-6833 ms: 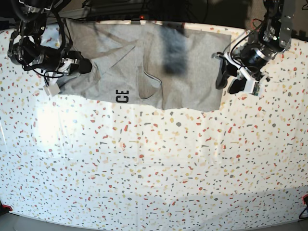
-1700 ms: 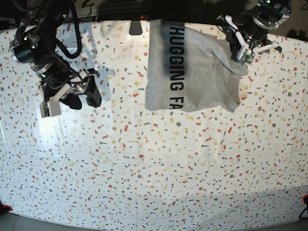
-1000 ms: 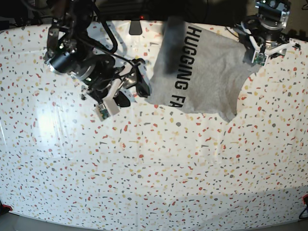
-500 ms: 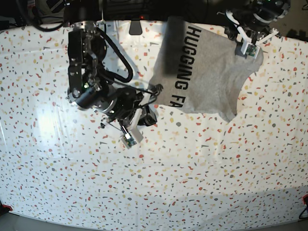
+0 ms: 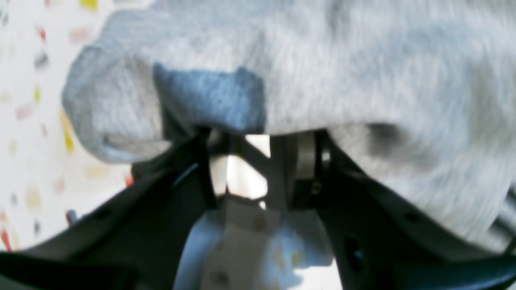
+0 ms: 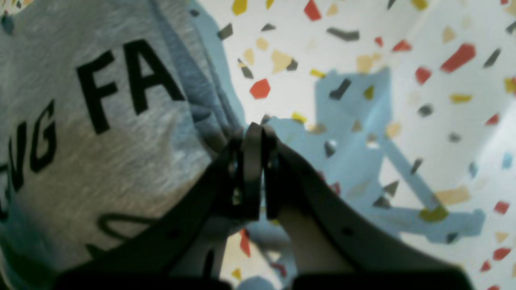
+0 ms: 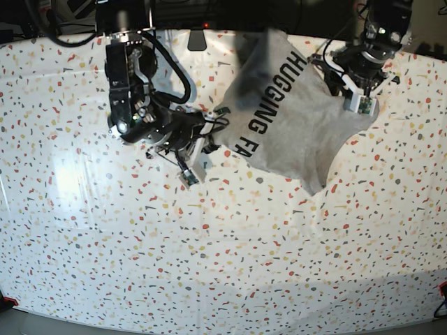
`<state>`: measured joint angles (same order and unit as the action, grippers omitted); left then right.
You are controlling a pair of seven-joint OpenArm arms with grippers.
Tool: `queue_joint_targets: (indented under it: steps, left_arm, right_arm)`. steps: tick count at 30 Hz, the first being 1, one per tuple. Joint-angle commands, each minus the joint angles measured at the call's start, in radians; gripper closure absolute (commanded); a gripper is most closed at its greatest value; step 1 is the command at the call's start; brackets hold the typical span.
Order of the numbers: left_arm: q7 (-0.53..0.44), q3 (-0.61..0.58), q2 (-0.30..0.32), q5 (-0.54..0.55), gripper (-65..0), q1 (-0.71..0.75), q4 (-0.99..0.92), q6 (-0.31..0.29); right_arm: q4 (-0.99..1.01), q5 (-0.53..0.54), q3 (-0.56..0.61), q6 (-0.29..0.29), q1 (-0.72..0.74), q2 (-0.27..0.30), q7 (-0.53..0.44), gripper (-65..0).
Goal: Fold the T-shirt properly
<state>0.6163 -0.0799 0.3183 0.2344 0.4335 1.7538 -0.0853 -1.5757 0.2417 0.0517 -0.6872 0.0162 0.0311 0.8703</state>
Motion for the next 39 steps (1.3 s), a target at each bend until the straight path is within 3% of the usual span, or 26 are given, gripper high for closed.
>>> queue_joint_targets:
  steps: [1, 9, 17, 24, 28, 33, 35, 39]
  left_arm:
    - [0.051, 0.0, 0.009, 0.007, -21.9, -0.016, -0.023, 0.005]
    - [0.0, 0.0, -0.01, 0.011, -21.8, -0.171, -0.088, -0.063]
    - [-0.047, 0.0, -0.123, 0.01, -21.8, -0.315, -0.285, -0.197]
    - [-0.049, 0.0, -0.162, -0.011, -21.9, -0.418, -0.389, -0.222]
    - [-0.091, 0.002, -0.125, -0.038, -21.5, -0.432, -0.363, -0.218]
    - [-0.244, 0.002, 0.0, 0.12, -21.5, -0.364, -0.249, -0.171]
    - [-0.259, 0.003, 0.04, 0.137, -21.4, -0.318, -0.199, -0.161]
    - [-0.309, 0.003, 0.106, 0.138, -14.3, -0.199, -0.112, -0.153]
  right_arm:
    - [-0.026, 0.019, 0.0, -0.011, -0.001, 0.0, -0.016, 0.0]
    - [-0.177, 0.02, -0.074, -0.011, -0.123, -0.001, -0.029, 0.0]
    - [-0.248, 0.02, -0.105, -0.011, -0.229, -0.001, -0.026, 0.0]
    - [-0.248, 0.019, -0.105, -0.011, -0.277, 0.002, -0.051, 0.0]
    - [-0.261, 0.019, -0.156, -0.011, -0.277, 0.002, -0.08, 0.0]
    - [-0.322, 0.024, -0.302, -0.011, -0.277, 0.002, -0.084, 0.0]
    - [-0.341, 0.024, -0.364, -0.011, -0.278, 0.002, -0.077, 0.0]
    - [-0.367, 0.044, -0.47, -0.011, -0.304, 0.002, -0.069, 0.0]
